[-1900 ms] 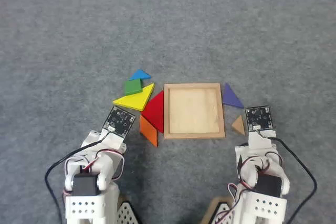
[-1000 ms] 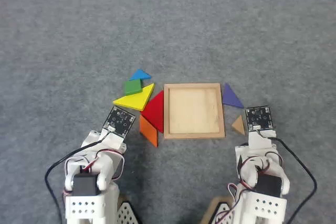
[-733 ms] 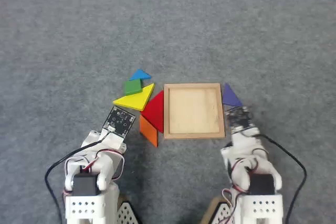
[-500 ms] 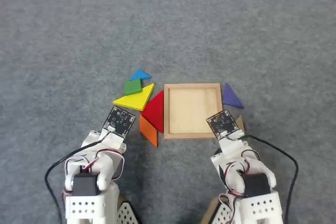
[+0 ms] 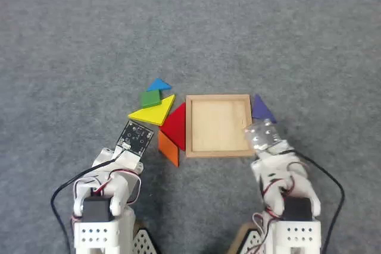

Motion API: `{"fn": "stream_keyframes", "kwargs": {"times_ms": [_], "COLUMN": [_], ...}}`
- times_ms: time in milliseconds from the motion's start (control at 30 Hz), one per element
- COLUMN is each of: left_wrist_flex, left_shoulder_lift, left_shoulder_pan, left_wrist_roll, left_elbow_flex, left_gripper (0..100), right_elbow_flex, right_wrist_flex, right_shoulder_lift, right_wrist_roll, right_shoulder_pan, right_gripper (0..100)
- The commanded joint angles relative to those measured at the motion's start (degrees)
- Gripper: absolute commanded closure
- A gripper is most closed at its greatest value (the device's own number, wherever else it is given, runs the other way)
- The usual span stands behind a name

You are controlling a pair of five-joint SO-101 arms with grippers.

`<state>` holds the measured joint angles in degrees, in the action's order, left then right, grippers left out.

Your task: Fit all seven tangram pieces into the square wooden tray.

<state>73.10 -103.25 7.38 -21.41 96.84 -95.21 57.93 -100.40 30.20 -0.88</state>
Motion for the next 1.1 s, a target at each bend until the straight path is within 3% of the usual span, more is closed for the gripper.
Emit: {"fn": "stream_keyframes", "kwargs": {"times_ms": [0, 233, 533, 600, 800, 1067], "left_wrist_flex": [0.18, 0.18, 0.18, 0.18, 0.18, 0.18], "left_shoulder_lift": [-0.88, -0.88, -0.88, -0.88, -0.88, -0.88], "left_shoulder_pan": [0.44, 0.44, 0.44, 0.44, 0.44, 0.44], "left_wrist_roll": [0.0, 0.0, 0.0, 0.0, 0.0, 0.0], "left_elbow_flex": [-0.4, -0.4, -0.4, -0.4, -0.4, -0.4], "left_gripper": [92, 92, 92, 92, 92, 92], "right_elbow_flex": [8.97, 24.53, 47.12, 50.2, 49.23, 39.56], "right_wrist_flex": [-2.77, 4.26, 5.23, 6.81, 7.25, 6.29], "right_shoulder_lift": [-0.57, 5.76, 42.24, 47.43, 50.68, 42.59], "right_wrist_roll": [0.09, -0.97, -1.67, -5.1, -16.26, -14.07], "right_shoulder_pan": [8.04, 6.02, 1.45, 0.04, -3.82, -3.38], "right_gripper": [99.1, 99.0, 99.1, 99.1, 99.1, 99.0]}}
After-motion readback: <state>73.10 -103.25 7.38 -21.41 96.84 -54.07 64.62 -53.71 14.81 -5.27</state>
